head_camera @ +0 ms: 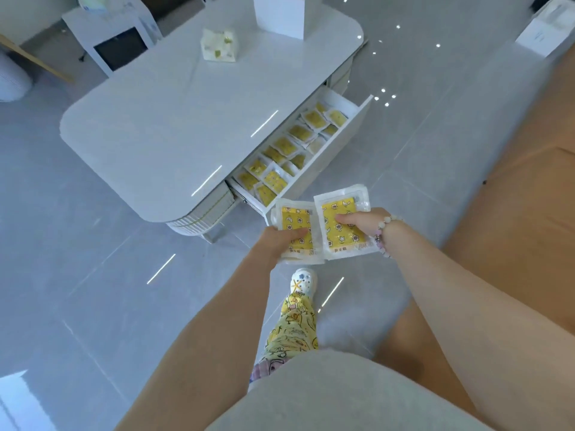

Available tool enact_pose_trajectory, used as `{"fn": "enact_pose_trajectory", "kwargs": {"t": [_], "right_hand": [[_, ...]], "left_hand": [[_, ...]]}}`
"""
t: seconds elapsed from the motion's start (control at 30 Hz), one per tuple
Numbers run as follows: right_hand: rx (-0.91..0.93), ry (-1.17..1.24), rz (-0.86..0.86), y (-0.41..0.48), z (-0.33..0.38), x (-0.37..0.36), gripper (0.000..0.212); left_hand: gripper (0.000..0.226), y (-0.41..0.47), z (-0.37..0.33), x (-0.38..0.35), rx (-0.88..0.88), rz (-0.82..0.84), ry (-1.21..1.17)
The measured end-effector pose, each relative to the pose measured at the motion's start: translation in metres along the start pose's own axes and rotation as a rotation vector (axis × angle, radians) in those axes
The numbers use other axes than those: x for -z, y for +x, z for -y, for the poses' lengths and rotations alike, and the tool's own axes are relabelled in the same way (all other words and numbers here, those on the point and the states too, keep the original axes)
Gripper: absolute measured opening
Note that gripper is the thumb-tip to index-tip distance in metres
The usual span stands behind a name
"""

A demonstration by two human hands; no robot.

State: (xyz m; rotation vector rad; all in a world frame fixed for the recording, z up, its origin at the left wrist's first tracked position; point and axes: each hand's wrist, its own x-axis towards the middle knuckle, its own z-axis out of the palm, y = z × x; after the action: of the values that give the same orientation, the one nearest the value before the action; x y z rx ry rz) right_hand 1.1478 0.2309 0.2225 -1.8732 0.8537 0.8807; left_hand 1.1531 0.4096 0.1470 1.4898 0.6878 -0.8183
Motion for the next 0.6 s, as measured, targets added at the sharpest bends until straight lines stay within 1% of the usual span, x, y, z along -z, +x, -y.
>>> {"fn": "enact_pose_trajectory", "kwargs": {"t": [0.07,0.17,0.3,0.37,0.43,0.53,0.6], "right_hand": [[0.005,-0.045,-0.033,0.013,0.028,0.014,0.036],[-0.003,-0.033,-0.018,0.036,0.065,0.027,0.031],[-0.056,-0.012,-0.01,0.071,0.093,0.037,0.034],[-0.075,-0.032,0.007,0.086,0.105,0.041,0.033],[-0.098,-0.072,0.018,0.097,0.116,0.047,0.034],[-0.115,-0.117,0.044,0.112,0.132,0.06,0.034],[-0.117,-0.177,0.051,0.131,0.144,0.071,0.038]], "left_hand": [[0.032,0.019,-0.022,0.0,0.002,-0.002,-0.023],[0.019,0.047,-0.059,0.003,0.002,-0.016,-0.048],[0.028,0.081,-0.098,0.008,0.032,-0.05,-0.028],[0.018,0.094,-0.115,0.008,0.037,-0.064,-0.064],[0.011,0.106,-0.126,0.006,0.047,-0.075,-0.116],[0.011,0.121,-0.134,-0.001,0.07,-0.109,-0.159],[0.012,0.132,-0.137,-0.007,0.092,-0.137,-0.183]]}}
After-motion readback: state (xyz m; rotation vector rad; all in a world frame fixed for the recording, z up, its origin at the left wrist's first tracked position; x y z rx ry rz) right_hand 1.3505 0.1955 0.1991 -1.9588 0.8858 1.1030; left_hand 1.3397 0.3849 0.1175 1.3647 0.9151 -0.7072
